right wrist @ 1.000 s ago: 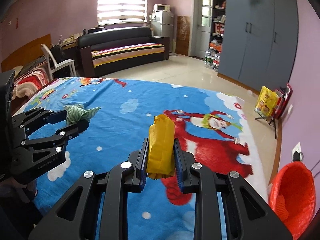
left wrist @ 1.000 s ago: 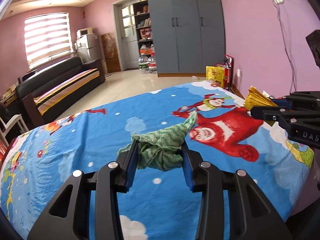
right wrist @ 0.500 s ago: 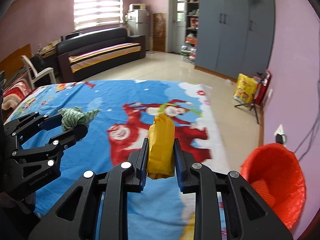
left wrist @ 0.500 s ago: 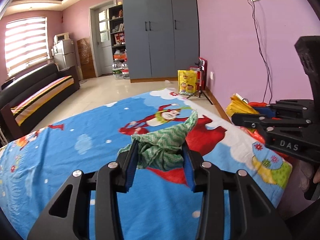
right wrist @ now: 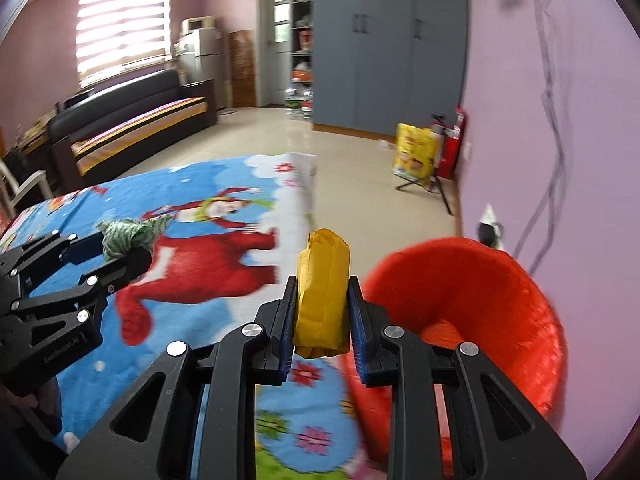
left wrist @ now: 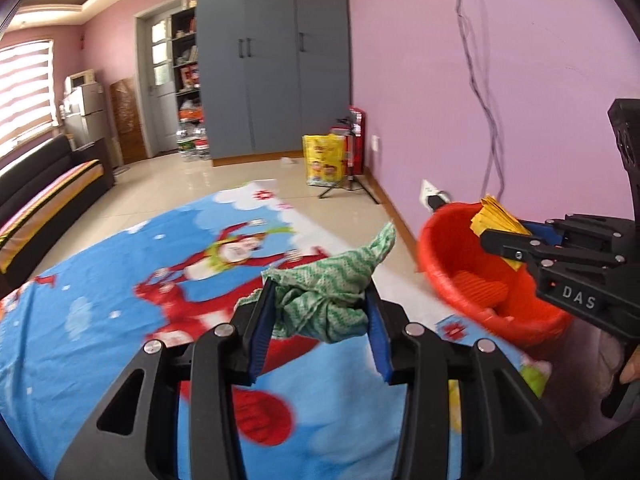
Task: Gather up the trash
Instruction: 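Carry the yellow wrapper and green cloth over the red bin and open both tools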
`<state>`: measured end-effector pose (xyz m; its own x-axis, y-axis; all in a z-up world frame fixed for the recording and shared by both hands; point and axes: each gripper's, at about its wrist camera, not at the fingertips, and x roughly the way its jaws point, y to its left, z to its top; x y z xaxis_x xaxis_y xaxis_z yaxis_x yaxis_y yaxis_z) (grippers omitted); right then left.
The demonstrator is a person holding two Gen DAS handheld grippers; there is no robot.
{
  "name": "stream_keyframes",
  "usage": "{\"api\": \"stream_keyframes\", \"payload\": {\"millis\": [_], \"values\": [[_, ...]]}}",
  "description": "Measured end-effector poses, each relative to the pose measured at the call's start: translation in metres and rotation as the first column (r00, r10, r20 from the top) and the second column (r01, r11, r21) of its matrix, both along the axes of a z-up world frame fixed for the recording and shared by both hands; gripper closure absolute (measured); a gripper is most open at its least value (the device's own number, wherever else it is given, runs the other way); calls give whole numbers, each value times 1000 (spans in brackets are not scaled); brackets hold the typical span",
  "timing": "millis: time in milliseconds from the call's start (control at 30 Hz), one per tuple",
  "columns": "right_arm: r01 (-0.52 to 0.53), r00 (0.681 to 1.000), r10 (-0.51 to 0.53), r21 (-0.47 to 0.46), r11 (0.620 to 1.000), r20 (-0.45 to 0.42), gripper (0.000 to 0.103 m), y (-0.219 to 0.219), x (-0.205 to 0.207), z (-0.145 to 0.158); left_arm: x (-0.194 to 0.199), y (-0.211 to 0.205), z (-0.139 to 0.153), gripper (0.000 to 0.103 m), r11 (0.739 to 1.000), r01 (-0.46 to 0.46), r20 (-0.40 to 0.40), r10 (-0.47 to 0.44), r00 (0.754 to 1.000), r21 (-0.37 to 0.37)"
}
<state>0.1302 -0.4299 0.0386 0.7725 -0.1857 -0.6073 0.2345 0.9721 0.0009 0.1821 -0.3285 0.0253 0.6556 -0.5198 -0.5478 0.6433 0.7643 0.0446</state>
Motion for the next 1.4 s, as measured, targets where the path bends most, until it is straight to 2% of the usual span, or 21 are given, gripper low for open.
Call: {"api": "stream_keyframes", "payload": {"millis": [233,467,633,833,1133,1400], "values": [[126,992,-126,-8,992,8,79,-43,-19,-2,-7,-51,-10,62,996,88,-13,-88,996,16],[248,969,-248,12,969,-13,79,-81,-35,-14,-15,-101,-14,62,982,186,-32,-185,982,40],[302,953,-302,0,953,-26,79,-100,-44,-22,-24,-130,-18,62,968,236,1,-237,971,81],[324,945,-324,-2,946,-43,79,-113,-48,-34,-22,-153,-30,61,961,256,-5,-257,967,106],[326,945,-326,11,945,-33,78,-116,-48,-32,-17,-171,-49,57,956,268,-45,-264,963,120],[328,944,-327,24,944,-38,77,-117,-45,-35,-11,-168,-47,50,962,256,-67,-251,966,91]]}}
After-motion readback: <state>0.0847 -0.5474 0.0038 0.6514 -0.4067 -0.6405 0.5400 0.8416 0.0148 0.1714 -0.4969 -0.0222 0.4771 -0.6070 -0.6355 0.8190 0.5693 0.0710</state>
